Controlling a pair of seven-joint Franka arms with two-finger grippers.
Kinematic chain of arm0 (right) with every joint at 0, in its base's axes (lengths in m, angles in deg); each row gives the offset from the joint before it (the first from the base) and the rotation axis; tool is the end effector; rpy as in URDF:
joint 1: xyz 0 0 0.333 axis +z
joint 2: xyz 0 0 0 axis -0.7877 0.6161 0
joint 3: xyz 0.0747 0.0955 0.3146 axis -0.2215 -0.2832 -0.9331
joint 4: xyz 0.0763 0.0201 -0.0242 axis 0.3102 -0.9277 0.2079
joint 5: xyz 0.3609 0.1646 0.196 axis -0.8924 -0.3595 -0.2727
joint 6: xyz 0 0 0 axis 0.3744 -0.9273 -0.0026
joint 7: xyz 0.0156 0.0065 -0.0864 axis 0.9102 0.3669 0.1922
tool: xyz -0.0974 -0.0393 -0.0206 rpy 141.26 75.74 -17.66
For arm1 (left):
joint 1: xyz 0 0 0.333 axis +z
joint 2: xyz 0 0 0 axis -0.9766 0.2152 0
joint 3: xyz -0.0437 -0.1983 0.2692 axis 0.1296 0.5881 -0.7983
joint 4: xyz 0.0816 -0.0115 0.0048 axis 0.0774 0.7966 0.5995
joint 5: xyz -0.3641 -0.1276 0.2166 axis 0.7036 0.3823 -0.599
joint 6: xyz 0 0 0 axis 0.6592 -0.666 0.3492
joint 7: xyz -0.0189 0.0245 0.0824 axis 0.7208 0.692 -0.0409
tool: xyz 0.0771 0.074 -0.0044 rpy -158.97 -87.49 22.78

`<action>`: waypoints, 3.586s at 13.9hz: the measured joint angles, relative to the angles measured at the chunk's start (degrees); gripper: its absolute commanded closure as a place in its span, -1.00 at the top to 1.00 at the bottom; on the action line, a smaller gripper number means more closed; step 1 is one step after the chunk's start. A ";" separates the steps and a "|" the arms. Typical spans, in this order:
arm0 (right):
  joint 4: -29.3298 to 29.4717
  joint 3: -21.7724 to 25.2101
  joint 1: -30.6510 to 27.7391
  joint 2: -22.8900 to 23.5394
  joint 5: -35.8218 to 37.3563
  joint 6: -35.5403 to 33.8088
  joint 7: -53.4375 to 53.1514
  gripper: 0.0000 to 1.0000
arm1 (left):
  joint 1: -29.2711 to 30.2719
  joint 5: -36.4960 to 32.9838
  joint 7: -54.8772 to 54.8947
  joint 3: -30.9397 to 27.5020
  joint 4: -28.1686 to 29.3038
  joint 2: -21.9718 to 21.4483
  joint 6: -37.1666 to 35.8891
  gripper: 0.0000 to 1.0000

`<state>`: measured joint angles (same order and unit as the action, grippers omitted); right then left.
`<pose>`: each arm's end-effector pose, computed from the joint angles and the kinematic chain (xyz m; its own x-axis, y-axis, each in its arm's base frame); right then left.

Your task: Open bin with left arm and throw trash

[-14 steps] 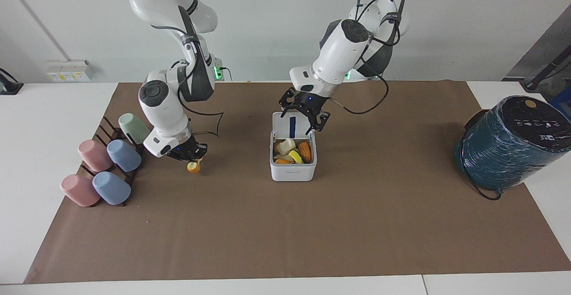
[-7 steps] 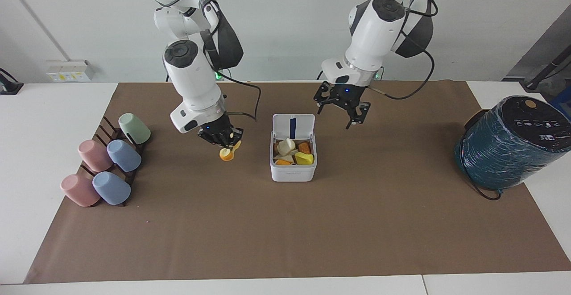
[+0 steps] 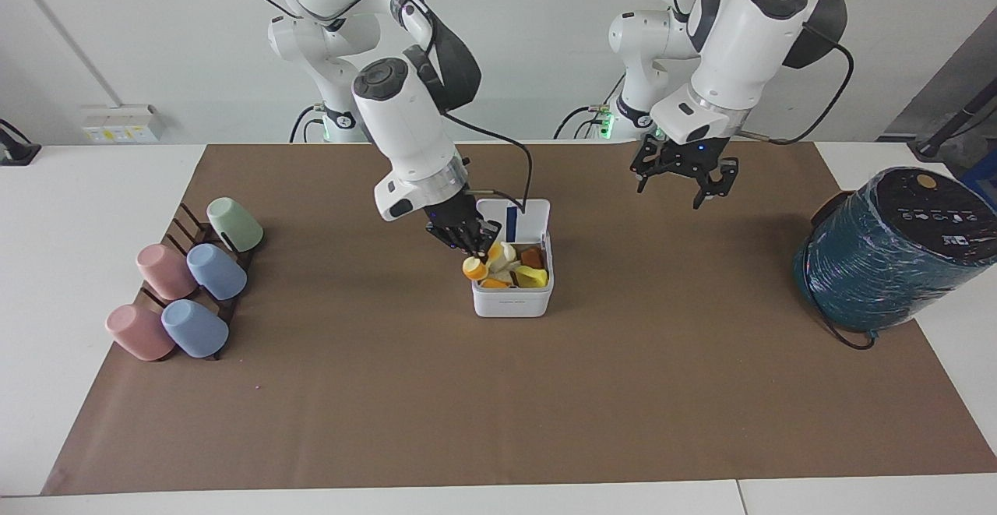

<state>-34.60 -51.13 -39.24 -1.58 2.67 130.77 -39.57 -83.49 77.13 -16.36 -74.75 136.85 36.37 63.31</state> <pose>0.6574 0.3364 0.4784 0.8957 -0.4444 -0.0171 -0.4198 -0.8322 -0.3623 0.5881 -0.1699 0.5822 0.9382 -0.3442 0.0345 -0.3455 -0.9374 0.0436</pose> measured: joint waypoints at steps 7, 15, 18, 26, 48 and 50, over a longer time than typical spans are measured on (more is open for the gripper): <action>-0.35 0.02 2.88 3.58 -0.22 2.42 -1.52 -0.36 | 6.15 -0.22 -5.96 -0.44 -0.08 -4.31 -5.78 1.00; -3.31 0.04 2.85 3.77 -0.22 2.29 -1.52 1.00 | 6.99 -2.13 -5.97 -4.15 -4.47 -4.75 -9.96 1.00; -3.30 0.04 2.86 3.62 -0.22 2.14 -1.52 1.00 | 9.79 -2.13 -4.75 -4.49 -4.69 -4.73 -10.75 1.00; -2.80 0.26 2.71 0.04 1.76 -1.80 -1.52 1.00 | 10.22 -2.13 -3.93 -4.12 -4.83 -4.73 -11.23 1.00; -0.72 0.31 3.72 3.38 7.24 -3.08 -1.42 1.00 | 6.07 -2.78 1.14 -10.63 -18.24 1.24 -20.94 1.00; 0.39 0.51 2.69 1.67 7.53 -5.32 -1.22 1.00 | 5.55 -2.78 2.05 -10.59 -18.17 1.16 -21.44 1.00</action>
<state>-34.20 -50.62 -36.55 0.09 10.20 125.45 -40.79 -77.94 74.35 -14.31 -85.34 118.68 37.53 41.87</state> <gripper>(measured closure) 0.436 0.000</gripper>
